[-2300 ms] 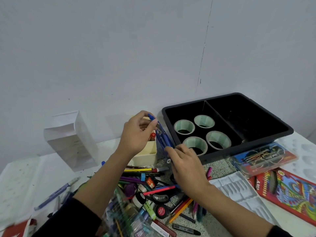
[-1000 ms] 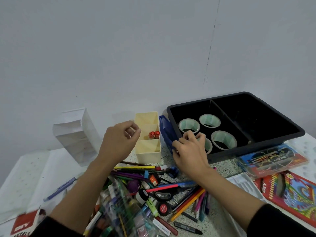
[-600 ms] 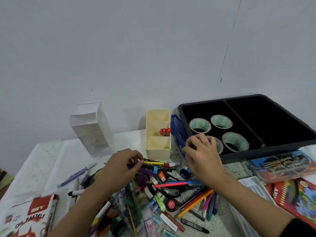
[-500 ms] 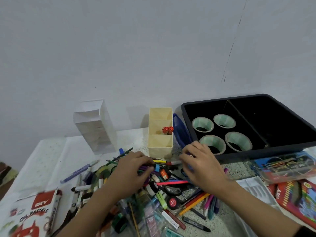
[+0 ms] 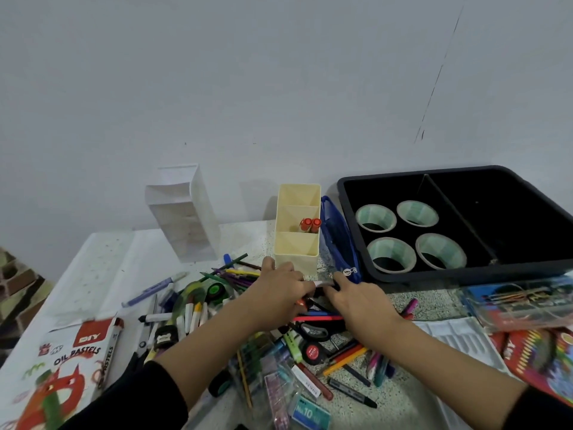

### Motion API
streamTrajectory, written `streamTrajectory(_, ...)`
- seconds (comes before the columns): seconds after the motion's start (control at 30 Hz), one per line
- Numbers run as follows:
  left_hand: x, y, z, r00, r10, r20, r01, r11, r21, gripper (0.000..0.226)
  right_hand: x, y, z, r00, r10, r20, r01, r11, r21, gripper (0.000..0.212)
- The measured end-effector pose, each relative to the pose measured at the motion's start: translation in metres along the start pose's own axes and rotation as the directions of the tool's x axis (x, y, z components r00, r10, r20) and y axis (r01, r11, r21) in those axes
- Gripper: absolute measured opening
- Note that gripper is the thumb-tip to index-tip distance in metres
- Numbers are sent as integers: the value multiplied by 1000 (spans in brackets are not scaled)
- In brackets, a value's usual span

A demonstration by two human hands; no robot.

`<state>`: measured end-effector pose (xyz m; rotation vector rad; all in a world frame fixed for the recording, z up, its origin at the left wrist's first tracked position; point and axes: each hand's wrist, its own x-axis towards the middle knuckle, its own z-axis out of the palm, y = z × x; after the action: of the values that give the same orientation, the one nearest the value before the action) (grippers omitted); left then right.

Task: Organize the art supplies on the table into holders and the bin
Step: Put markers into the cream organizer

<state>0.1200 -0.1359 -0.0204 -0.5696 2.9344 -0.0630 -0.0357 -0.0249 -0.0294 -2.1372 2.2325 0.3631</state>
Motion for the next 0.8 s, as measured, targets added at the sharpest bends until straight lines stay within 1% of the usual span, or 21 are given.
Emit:
streamTrajectory(0.07,1,-1,-1,1000,2,8,-2,999,-35,32,2,2,-2,1000,2,23,-2,1000,20,57)
streamTrajectory(0.13,0,-3,-2,1000,-12,-27,9,995,-101,26,2,3,-3,1000,-12,28,11,999,49,54)
streamTrajectory(0.2,-4,-5,-4,994,-66,-84,45,971,-235,21,-1,3,-3,999,-32,-2,32,997,77,49)
streamTrajectory(0.23,-7,-7,-5,987,-112,-119,68,943,-326,21,-3,3,-3,999,-39,-34,42,994,97,47)
streamTrajectory(0.27,-11,-9,-6,974,-170,-152,88,895,-437,22,-4,2,-4,997,-40,-65,48,991,128,44)
streamTrajectory(0.3,-16,-12,-7,955,-230,-186,90,825,-558,22,-6,3,-4,994,-38,-101,55,984,170,42)
streamTrajectory(0.37,-28,-19,-10,908,-350,-228,55,642,-765,23,-8,3,-7,984,-37,-177,83,961,262,45)
streamTrajectory(0.4,-35,-22,-12,887,-402,-229,46,568,-822,25,-8,3,-10,976,-33,-216,102,943,316,47)
streamTrajectory(0.47,-48,-26,-16,858,-474,-198,62,478,-876,30,-8,3,-16,956,-8,-293,147,877,457,45)
streamTrajectory(0.5,-55,-28,-17,846,-498,-191,68,455,-888,32,-8,2,-19,946,8,-323,173,831,529,42)
streamTrajectory(0.57,-69,-30,-18,814,-545,-203,76,446,-892,32,-5,-2,-25,931,29,-365,226,739,635,32)
streamTrajectory(0.63,-83,-32,-18,788,-580,-206,81,429,-900,32,1,-9,-29,923,26,-384,270,666,695,26)
streamTrajectory(0.8,-119,-51,-8,765,-614,-195,87,399,-913,31,26,-40,-33,919,15,-395,314,580,752,28)
